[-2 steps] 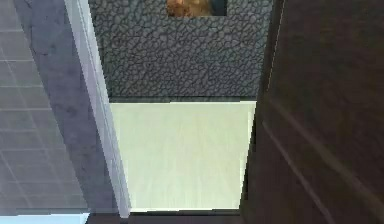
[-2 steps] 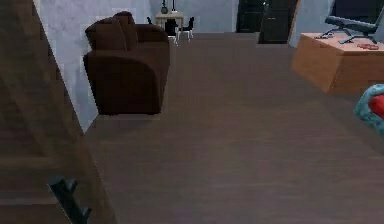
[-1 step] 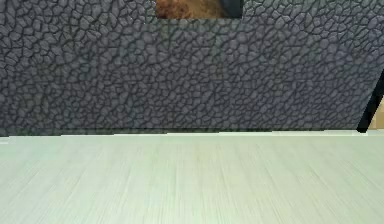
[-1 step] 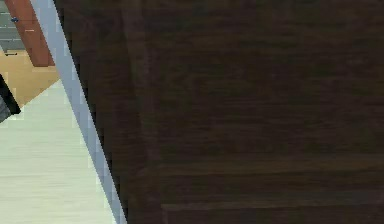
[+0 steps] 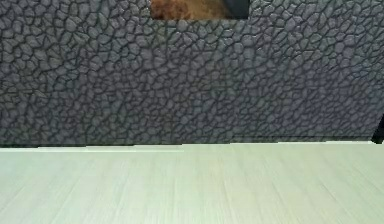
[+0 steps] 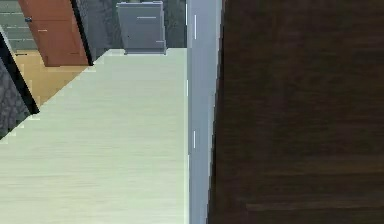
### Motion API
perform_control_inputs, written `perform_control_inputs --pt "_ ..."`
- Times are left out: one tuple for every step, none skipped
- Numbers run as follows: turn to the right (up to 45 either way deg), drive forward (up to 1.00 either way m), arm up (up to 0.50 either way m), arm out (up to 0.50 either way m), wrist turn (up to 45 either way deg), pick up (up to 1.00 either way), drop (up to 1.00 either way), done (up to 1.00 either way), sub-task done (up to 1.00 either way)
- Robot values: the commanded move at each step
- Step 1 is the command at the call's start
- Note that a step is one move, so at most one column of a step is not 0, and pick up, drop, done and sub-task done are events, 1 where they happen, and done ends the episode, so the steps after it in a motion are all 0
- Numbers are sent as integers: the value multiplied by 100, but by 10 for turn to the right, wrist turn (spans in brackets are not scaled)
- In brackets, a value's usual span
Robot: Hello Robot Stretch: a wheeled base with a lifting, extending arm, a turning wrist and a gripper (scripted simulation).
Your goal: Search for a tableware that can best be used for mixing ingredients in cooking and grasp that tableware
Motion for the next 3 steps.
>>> perform_control_inputs --pt "420 0 0 0 0 0 0 0 0" --pt "0 40 0 0 0 0 0 0 0" --pt "150 0 0 0 0 0 0 0 0"
